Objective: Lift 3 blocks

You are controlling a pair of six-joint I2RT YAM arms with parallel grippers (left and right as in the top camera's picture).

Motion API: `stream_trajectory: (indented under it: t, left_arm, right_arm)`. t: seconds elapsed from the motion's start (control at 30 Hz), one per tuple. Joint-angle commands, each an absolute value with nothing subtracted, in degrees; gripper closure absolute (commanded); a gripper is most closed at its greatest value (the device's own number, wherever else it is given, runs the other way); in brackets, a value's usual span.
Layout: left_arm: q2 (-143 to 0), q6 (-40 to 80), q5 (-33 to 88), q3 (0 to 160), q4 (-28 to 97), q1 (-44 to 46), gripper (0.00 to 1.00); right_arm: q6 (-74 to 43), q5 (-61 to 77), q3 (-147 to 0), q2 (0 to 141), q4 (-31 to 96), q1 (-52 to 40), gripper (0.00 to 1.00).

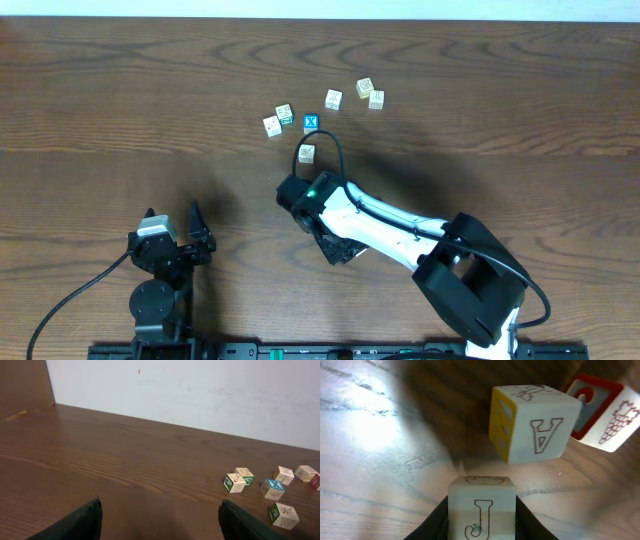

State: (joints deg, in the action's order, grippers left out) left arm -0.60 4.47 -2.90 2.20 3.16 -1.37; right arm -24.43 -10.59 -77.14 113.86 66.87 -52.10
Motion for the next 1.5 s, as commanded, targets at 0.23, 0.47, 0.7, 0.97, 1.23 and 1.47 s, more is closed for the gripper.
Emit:
stream_trajectory:
  t: [0.23, 0.47, 0.7, 0.97, 1.23, 1.47]
  left_arm:
    - [-0.34, 4.1, -2.57, 0.23, 4.01, -1.58, 0.25]
    - [-0.34, 4.1, -2.57, 0.23, 4.01, -1.58, 0.25]
    - [-0.34, 4.1, -2.57, 0.23, 4.01, -1.58, 0.25]
    - [-0.34, 4.1, -2.57, 0.23, 4.01, -1.58, 0.25]
    - [-0.34, 4.1, -2.57, 0.23, 4.01, -1.58, 0.25]
    - [-0.34, 4.1, -2.57, 0.23, 4.01, -1.58, 0.25]
  right_arm:
    - [-30.87, -12.6, -77.87, 112.62, 65.78, -51.94, 0.87]
    - [-30.83, -12.64, -77.82, 112.62, 62.59, -51.94, 0.87]
    - [-30.83, -13.56, -77.8, 112.62, 60.82, -51.94, 0.86]
    - [-30.83, -13.93, -77.49, 112.62, 63.7, -51.96, 0.91]
    - [-30.83, -14.44, -73.87, 112.62, 62.04, -51.88, 0.88]
    - [-30.81, -15.05, -72.4, 112.62, 59.2, -51.31, 0.88]
